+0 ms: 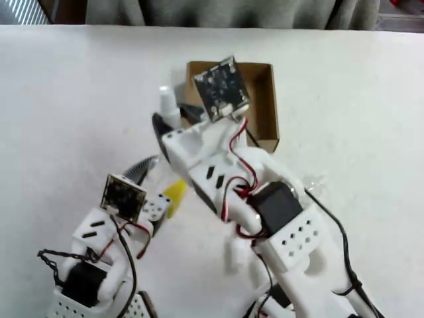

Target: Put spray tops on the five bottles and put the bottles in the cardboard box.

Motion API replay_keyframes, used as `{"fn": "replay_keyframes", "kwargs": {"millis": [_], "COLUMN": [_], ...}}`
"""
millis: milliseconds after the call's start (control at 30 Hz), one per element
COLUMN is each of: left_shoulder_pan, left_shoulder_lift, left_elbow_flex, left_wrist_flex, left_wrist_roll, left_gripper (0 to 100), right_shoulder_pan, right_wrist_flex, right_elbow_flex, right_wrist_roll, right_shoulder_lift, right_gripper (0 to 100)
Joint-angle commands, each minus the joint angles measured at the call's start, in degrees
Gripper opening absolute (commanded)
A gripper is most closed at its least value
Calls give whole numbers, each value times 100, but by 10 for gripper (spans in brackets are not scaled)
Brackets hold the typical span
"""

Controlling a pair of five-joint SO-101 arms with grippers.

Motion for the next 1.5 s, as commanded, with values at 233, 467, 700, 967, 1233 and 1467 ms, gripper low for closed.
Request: {"fn": "replay_keyframes", "kwargs": {"millis": [233, 467, 700, 967, 1233, 1467], "left_shoulder_pan": [-57, -57, -57, -57, -57, -57], "left_shoulder_lift": [-92, -92, -92, -92, -92, -92], "left_elbow_flex": [-167, -167, -158, -158, -193, -211], "left_wrist_flex": [-9, -9, -9, -9, 9, -9], "left_wrist_roll": [-123, -97, -88, -88, -88, -88], "left_gripper": [98, 98, 98, 98, 98, 98], "right_shoulder_pan": [-382, -444, -426, 189, 1024, 1253], "right_wrist_flex": [13, 57, 145, 145, 541, -374], "right_elbow_flex": [967, 1108, 1011, 158, -158, 536], "right_wrist_roll": [-35, -44, 0, 9, 273, -9], "right_shoulder_lift": [-1033, -1244, -1262, -1684, -1560, -629], "right_gripper": [22, 156, 176, 149, 24, 16]}}
